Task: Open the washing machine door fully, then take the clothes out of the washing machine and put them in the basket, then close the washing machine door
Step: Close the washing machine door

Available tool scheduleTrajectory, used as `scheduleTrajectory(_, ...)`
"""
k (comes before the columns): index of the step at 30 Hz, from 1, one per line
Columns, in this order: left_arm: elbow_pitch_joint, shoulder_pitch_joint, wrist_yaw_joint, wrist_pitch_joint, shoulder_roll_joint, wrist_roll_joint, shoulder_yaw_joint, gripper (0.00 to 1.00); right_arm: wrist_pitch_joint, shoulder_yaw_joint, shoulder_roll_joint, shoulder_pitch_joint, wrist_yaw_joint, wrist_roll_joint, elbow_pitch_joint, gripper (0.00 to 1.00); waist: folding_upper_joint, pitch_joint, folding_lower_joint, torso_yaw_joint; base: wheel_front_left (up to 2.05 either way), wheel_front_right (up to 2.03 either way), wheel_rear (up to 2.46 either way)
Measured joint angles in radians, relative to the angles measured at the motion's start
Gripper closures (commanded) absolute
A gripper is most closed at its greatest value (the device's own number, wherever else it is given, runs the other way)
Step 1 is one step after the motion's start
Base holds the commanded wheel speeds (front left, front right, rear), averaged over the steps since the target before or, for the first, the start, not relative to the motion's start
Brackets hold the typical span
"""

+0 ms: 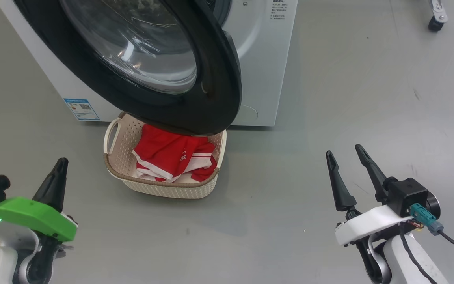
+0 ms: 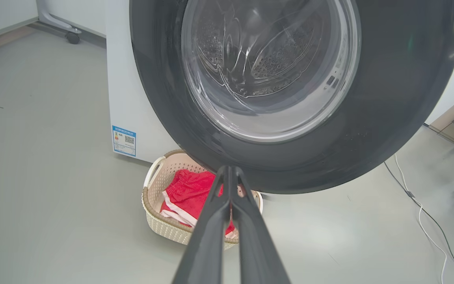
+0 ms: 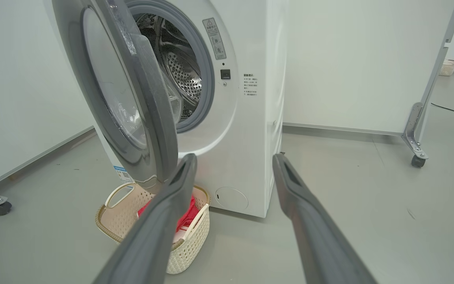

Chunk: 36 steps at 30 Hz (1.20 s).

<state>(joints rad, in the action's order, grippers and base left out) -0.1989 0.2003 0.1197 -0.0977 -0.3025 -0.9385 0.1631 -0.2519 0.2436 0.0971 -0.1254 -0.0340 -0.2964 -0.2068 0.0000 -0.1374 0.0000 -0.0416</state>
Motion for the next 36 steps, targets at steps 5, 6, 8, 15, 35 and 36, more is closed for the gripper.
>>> scheduleTrajectory(5, 0.019, -0.047, 0.0, 0.127, -0.019, 0.098, -0.005, 1.0, 0.0, 0.016, -0.003, 0.003, -0.009, 0.003, 0.0, 0.0, 0.0, 0.017, 0.0, -0.025, 0.0, 0.0, 0.0)
scheduleTrajectory(6, 0.023, -0.055, 0.0, 0.149, -0.022, 0.115, -0.005, 1.0, 0.0, 0.017, -0.005, 0.003, -0.009, 0.005, 0.001, 0.0, 0.0, 0.02, 0.0, -0.028, 0.0, 0.0, 0.0)
scheduleTrajectory(8, 0.026, -0.071, 0.0, 0.195, -0.023, 0.143, -0.004, 1.0, 0.0, 0.017, -0.005, 0.005, -0.009, 0.006, 0.001, 0.0, 0.0, 0.023, 0.0, -0.03, 0.0, 0.0, 0.0)
scheduleTrajectory(15, 0.024, -0.115, -0.013, 0.323, -0.023, 0.25, 0.0, 0.0, 0.0, 0.015, -0.005, 0.012, -0.009, 0.006, 0.001, 0.0, 0.0, 0.027, 0.0, -0.033, 0.0, 0.0, 0.0)
scheduleTrajectory(35, 0.013, -0.15, -0.035, 0.346, 0.035, 0.309, 0.017, 0.0, 0.0, 0.013, -0.014, 0.023, -0.017, 0.007, 0.002, 0.0, 0.0, 0.038, 0.0, -0.03, 0.0, 0.0, 0.0)
scheduleTrajectory(36, 0.013, -0.15, -0.035, 0.346, 0.035, 0.315, 0.017, 0.0, 0.0, 0.013, -0.014, 0.025, -0.017, 0.007, 0.002, 0.0, 0.0, 0.039, 0.0, -0.03, 0.0, 0.0, 0.0)
